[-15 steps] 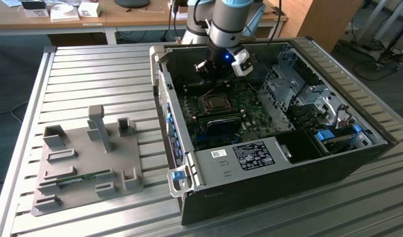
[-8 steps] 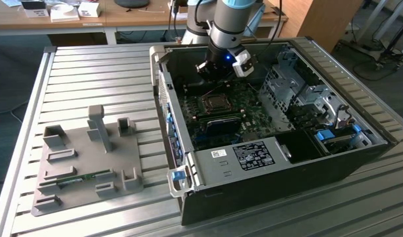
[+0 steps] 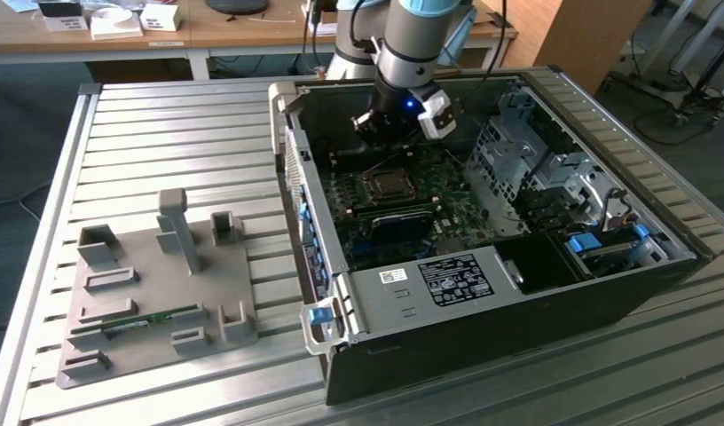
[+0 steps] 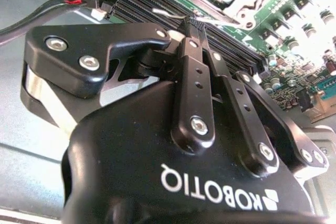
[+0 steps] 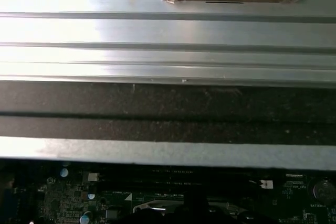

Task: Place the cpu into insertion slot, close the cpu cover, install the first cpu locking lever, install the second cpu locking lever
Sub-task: 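Install the first cpu locking lever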

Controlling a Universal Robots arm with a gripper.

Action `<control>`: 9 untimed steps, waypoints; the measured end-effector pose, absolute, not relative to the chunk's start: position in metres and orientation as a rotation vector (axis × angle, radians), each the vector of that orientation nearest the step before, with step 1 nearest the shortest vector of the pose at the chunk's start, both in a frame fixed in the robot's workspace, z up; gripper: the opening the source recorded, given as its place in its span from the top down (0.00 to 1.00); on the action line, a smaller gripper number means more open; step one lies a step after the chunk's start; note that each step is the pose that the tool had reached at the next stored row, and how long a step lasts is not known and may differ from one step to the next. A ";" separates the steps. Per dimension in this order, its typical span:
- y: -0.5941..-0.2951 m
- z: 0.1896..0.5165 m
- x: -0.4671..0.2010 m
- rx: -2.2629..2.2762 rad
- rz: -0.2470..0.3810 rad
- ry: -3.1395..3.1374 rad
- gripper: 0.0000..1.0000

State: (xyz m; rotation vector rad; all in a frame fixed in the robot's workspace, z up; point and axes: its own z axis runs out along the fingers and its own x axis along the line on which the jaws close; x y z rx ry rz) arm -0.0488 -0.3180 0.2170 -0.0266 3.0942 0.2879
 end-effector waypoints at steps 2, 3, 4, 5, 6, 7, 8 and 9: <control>-0.318 0.216 -0.049 -0.026 0.288 3.094 0.90; -0.318 0.215 -0.049 -0.027 0.288 3.094 0.90; -0.318 0.215 -0.048 -0.027 0.288 3.094 0.90; -0.318 0.214 -0.048 -0.027 0.288 3.094 0.90; -0.318 0.214 -0.047 -0.027 0.288 3.094 0.90; -0.318 0.214 -0.047 -0.026 0.288 3.094 0.90; -0.318 0.213 -0.046 -0.026 0.288 3.094 0.90; -0.318 0.213 -0.046 -0.026 0.288 3.094 0.90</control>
